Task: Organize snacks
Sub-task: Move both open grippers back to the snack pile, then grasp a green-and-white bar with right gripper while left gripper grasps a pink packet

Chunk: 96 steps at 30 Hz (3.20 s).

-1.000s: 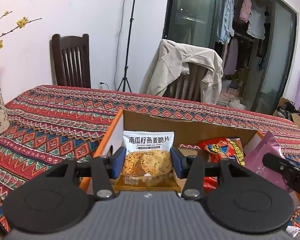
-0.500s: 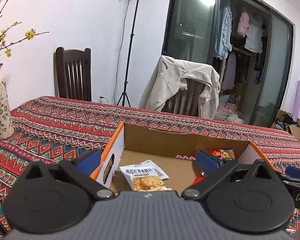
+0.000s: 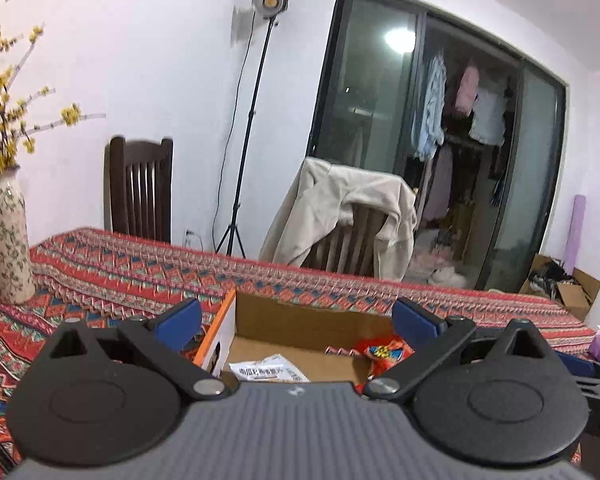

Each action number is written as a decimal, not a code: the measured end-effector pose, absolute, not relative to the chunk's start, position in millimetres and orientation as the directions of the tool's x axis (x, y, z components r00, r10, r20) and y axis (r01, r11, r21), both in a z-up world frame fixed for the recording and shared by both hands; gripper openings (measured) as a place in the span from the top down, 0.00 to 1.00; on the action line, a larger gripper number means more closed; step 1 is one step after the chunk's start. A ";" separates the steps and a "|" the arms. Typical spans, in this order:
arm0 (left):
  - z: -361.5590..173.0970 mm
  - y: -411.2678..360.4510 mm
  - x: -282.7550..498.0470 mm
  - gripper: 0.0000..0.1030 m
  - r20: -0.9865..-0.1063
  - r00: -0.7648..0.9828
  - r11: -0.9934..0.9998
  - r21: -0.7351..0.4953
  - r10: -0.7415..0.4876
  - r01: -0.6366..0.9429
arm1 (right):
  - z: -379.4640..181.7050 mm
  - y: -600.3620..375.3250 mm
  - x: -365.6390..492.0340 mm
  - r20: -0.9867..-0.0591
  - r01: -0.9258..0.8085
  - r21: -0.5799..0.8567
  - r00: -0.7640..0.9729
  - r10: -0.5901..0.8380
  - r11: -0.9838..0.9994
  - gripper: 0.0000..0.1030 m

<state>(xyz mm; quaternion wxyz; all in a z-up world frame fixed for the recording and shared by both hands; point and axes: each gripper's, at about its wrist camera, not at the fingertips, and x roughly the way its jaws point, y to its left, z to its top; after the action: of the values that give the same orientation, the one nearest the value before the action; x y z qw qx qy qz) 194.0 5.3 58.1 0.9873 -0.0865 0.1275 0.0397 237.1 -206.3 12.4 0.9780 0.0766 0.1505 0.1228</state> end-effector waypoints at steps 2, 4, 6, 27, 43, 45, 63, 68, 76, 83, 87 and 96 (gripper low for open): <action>61.1 4.8 184.1 0.00 -0.250 0.967 0.983 -0.162 0.047 -0.089 | 14.7 -208.1 224.8 -0.269 -0.224 0.176 0.926 0.266 0.959 0.00; 62.5 4.1 173.0 0.00 -0.248 0.968 0.984 -0.158 0.036 -0.077 | 16.0 -211.0 209.1 -0.259 -0.234 0.167 0.927 0.272 0.958 0.00; 61.9 3.7 161.2 0.00 -0.245 0.969 0.986 -0.150 0.031 -0.069 | 16.5 -213.6 193.6 -0.246 -0.251 0.164 0.926 0.286 0.954 0.00; 0.4 39.4 78.3 0.00 -0.390 0.920 0.987 -0.128 0.043 -0.100 | -36.6 -232.1 105.2 -0.413 -0.298 0.104 0.855 0.314 0.949 0.00; -7.0 38.1 64.7 0.00 -0.418 0.908 0.988 -0.123 0.037 -0.097 | -47.5 -250.0 102.2 -0.448 -0.230 0.103 0.858 0.252 0.968 0.00; -8.4 39.3 65.6 0.00 -0.424 0.905 0.987 -0.122 0.040 -0.100 | -48.7 -252.8 106.3 -0.460 -0.220 0.096 0.855 0.239 0.971 0.00; -14.6 49.7 67.1 0.00 -0.452 0.890 0.980 -0.145 0.057 -0.136 | -75.2 -232.1 181.3 -0.644 -0.314 0.050 0.716 0.271 0.948 0.13; -17.5 52.2 69.8 0.00 -0.468 0.882 0.976 -0.164 0.051 -0.143 | -74.6 -228.7 170.9 -0.632 -0.324 0.052 0.722 0.282 0.945 0.33; -19.8 51.2 69.6 0.00 -0.476 0.878 0.975 -0.173 0.043 -0.141 | -68.6 -209.8 156.6 -0.635 -0.365 0.016 0.716 0.291 0.931 0.53; -20.4 54.8 66.6 0.00 -0.480 0.876 0.972 -0.180 0.047 -0.151 | -67.0 -198.4 169.3 -0.637 -0.323 0.009 0.728 0.254 0.946 0.53; -21.1 58.1 65.3 0.00 -0.485 0.873 0.969 -0.188 0.049 -0.159 | -68.9 -196.0 167.6 -0.620 -0.307 0.016 0.744 0.251 0.951 0.63; -21.8 55.7 67.7 0.00 -0.505 0.862 0.973 -0.170 0.051 -0.157 | -58.1 -212.8 146.1 -0.493 -0.286 0.074 0.823 0.284 0.955 0.66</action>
<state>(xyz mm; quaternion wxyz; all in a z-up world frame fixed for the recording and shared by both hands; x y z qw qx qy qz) 67.7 55.7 -21.8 0.9593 -0.1033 0.2572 0.0542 146.1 -212.8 -58.1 0.9546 -0.0018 0.2577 0.1492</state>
